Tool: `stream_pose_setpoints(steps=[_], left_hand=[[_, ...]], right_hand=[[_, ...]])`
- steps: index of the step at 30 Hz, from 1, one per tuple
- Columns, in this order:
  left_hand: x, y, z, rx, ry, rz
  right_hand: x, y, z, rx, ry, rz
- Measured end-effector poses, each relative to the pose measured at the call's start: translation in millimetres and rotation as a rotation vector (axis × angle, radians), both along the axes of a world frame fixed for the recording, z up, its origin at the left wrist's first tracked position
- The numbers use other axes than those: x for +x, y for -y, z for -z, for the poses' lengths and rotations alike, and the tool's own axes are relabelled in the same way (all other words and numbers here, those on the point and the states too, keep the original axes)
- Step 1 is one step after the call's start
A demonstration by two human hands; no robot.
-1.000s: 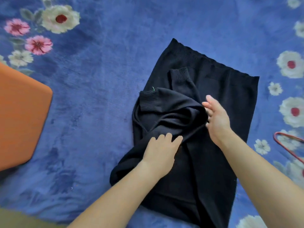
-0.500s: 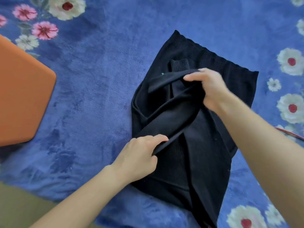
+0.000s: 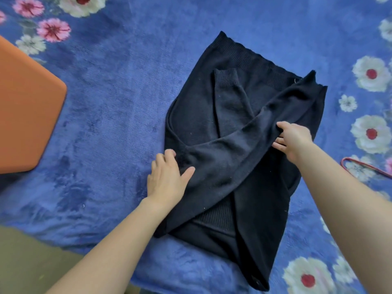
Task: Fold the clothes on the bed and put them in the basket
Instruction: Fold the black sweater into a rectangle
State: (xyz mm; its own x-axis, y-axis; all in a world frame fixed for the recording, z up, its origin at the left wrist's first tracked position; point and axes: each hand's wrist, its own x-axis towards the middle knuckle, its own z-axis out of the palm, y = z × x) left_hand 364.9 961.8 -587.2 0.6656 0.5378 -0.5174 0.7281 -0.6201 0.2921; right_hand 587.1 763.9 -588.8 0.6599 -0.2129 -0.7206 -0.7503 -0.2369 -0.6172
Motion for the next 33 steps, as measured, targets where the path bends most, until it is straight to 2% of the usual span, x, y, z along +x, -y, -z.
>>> stream_pose_setpoints(steps=[2,4,7,9,12,16,18,21,22,24,26,28,30,31,33], left_hand=[[-4,3,5,-0.009,-0.046,0.041],[-9,4,5,-0.094,0.081,-0.001],[-22,-13,3,-0.209,0.419,-0.328],[-38,-31,5,-0.192,0.536,-0.534],[-59,-47,16,-0.256,0.426,-0.654],[-60,-51,19,-0.353,0.312,-0.668],[-58,-48,10,-0.484,0.264,-0.626],[-63,-38,5,-0.568,0.157,-0.471],[-64,-40,3,-0.638,0.123,-0.459],[-63,-54,-1,-0.896,0.030,-0.479],[-64,-68,-5,-1.088,-0.094,-0.419],[-62,-76,-5,-1.043,-0.160,-0.331],[-60,-74,-5,-0.886,-0.175,-0.246],[-60,-69,-4,-0.751,-0.177,-0.185],[-61,-46,-6,-0.334,-0.136,-0.040]], right_hand=[[1,-3,-1,-0.001,0.034,0.028],[2,-5,-4,-0.001,0.073,0.090],[0,-7,-5,0.038,0.115,0.198],[-6,-11,-2,0.081,0.032,0.168],[-17,-16,7,0.106,-0.098,0.027],[-16,-18,13,0.124,-0.015,0.097],[-10,-20,10,0.141,0.008,0.087],[5,-26,5,0.123,0.025,0.094],[12,-28,1,0.129,0.058,0.131],[26,-33,-11,0.134,0.145,0.221],[37,-31,-20,0.081,0.204,0.213],[41,-17,-18,-0.050,0.178,0.111],[38,-2,-7,-0.136,0.039,0.006],[34,4,-2,-0.148,-0.022,-0.021],[27,8,3,-0.140,-0.018,-0.028]])
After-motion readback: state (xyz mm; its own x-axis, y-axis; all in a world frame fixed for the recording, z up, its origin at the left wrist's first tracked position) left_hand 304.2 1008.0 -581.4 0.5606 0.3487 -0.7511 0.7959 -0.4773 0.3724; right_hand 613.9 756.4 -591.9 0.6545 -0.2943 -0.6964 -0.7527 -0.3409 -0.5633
